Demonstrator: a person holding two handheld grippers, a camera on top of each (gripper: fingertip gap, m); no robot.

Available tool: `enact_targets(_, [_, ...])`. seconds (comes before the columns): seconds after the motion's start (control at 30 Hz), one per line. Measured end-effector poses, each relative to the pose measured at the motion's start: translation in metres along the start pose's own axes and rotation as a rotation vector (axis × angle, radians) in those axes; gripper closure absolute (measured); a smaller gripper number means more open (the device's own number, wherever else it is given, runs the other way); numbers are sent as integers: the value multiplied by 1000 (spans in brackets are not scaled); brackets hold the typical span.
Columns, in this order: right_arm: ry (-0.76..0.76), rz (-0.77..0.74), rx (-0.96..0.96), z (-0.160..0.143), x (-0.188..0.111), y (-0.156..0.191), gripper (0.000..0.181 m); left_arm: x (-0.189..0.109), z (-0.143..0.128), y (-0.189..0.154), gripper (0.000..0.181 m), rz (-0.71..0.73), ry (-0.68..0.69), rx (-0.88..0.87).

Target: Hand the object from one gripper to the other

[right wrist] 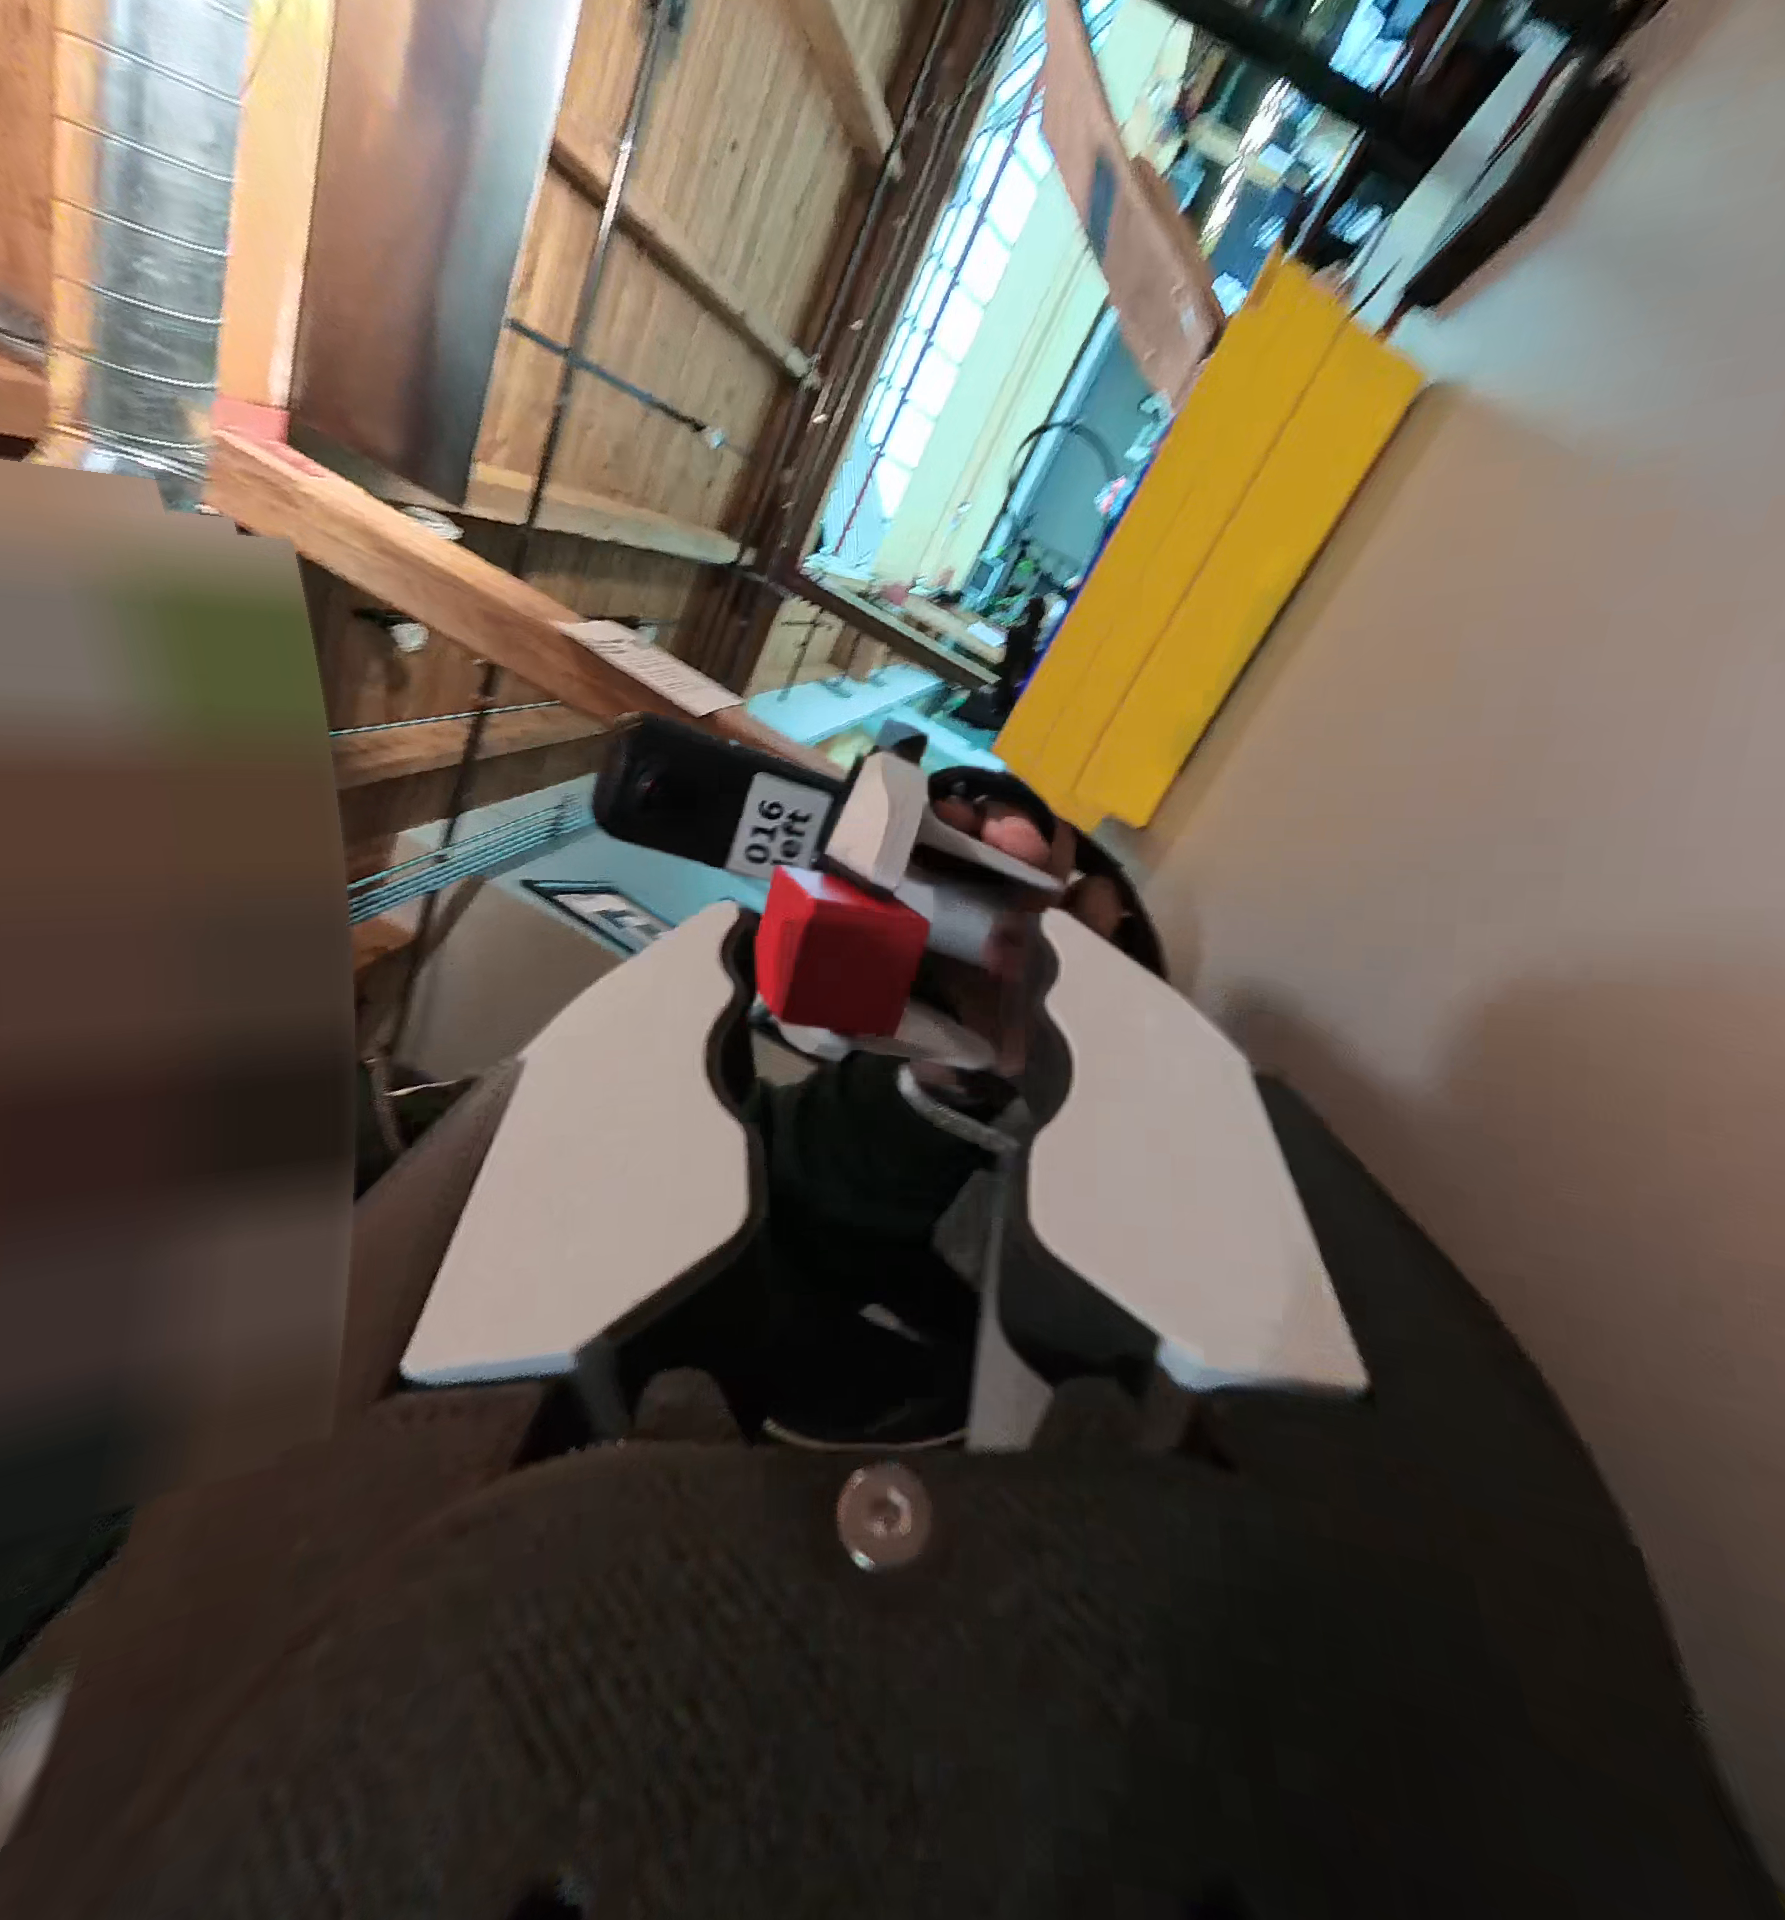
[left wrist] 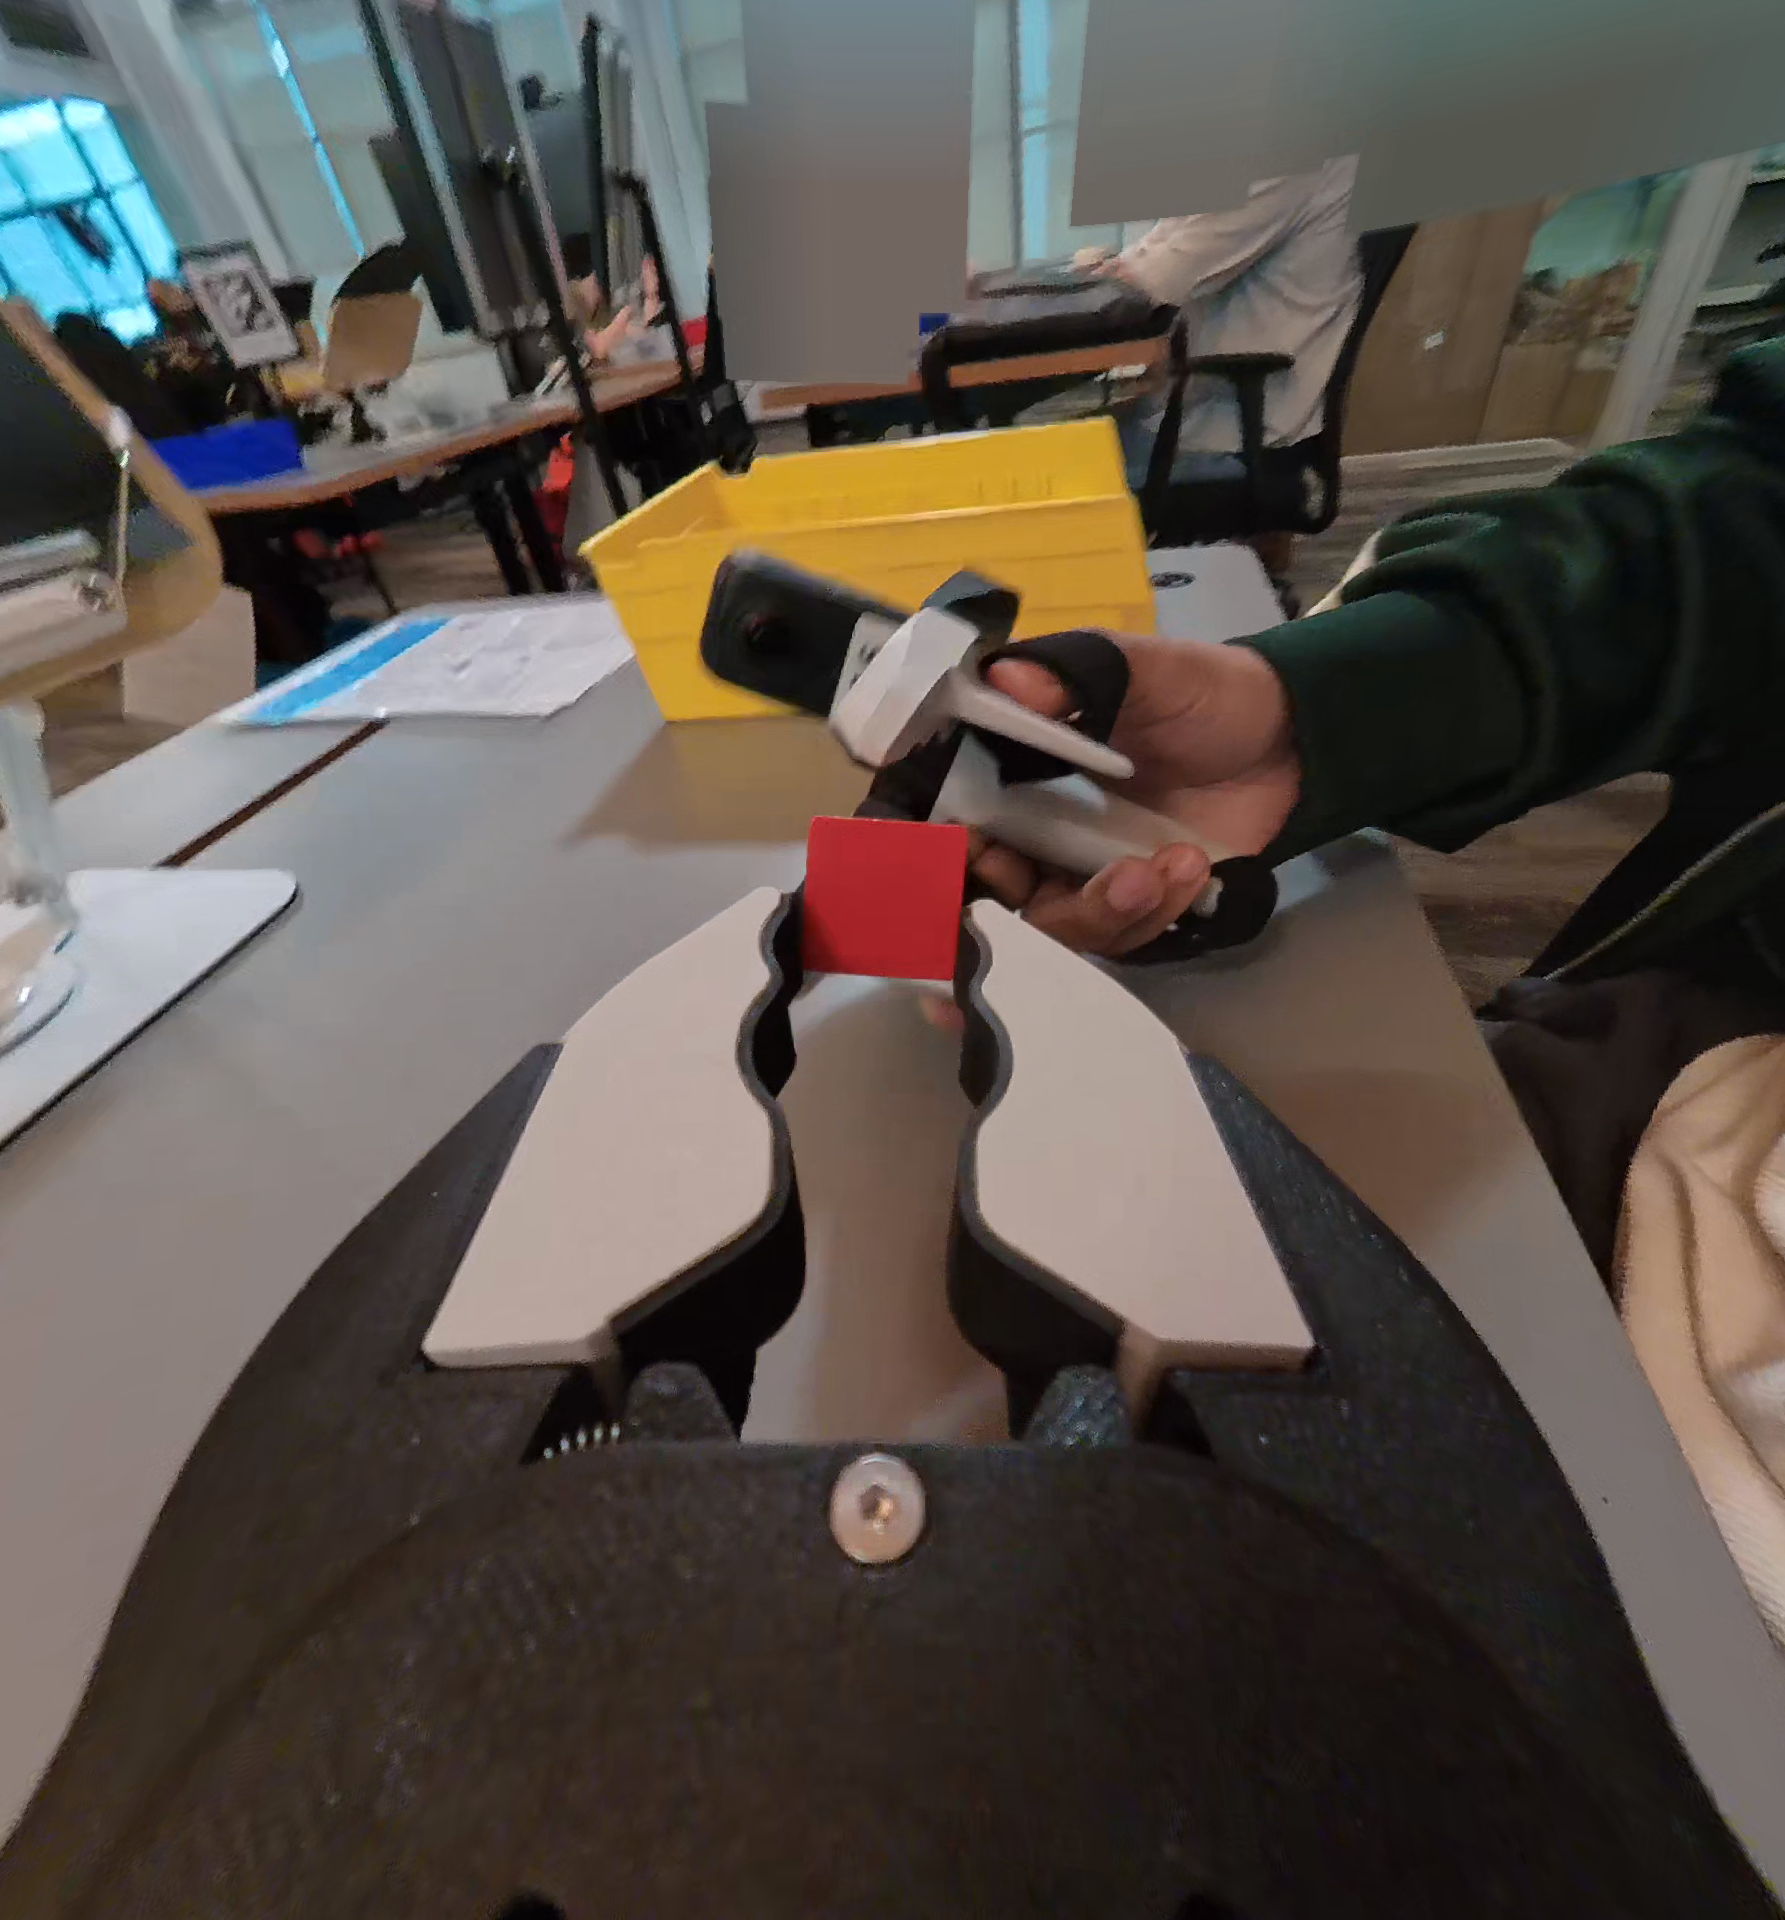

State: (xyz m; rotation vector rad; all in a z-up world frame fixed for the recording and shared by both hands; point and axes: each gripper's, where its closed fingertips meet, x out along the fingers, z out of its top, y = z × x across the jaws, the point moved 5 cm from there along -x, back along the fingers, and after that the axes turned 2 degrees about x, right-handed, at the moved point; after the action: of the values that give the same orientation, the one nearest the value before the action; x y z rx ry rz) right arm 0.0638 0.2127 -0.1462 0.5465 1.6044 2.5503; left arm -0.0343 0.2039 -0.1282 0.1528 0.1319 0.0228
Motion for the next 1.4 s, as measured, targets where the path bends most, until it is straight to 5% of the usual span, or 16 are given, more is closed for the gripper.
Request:
enact_targets(0.03, [-11, -40, -37, 2, -2, -1, 130, 0, -3, 3, 153, 22, 30, -10])
enact_targets(0.27, [108, -444, -399, 0, -6, -12, 136, 4, -25, 14, 153, 251, 389, 199])
enact_targets(0.53, [192, -560, -498, -10, 0, -15, 137, 17, -34, -3, 152, 301, 629, 447])
enact_targets(0.97, [221, -571, -496, -16, 4, -16, 152, 23, -30, -13, 152, 317, 654, 573])
enact_targets(1.23, [206, -551, -490, -12, 3, -10, 153, 23, -26, -10, 150, 339, 560, 513])
enact_targets(1.4, [127, -535, -503, 2, -8, -3, 153, 18, -23, -2, 132, 356, 471, 380])
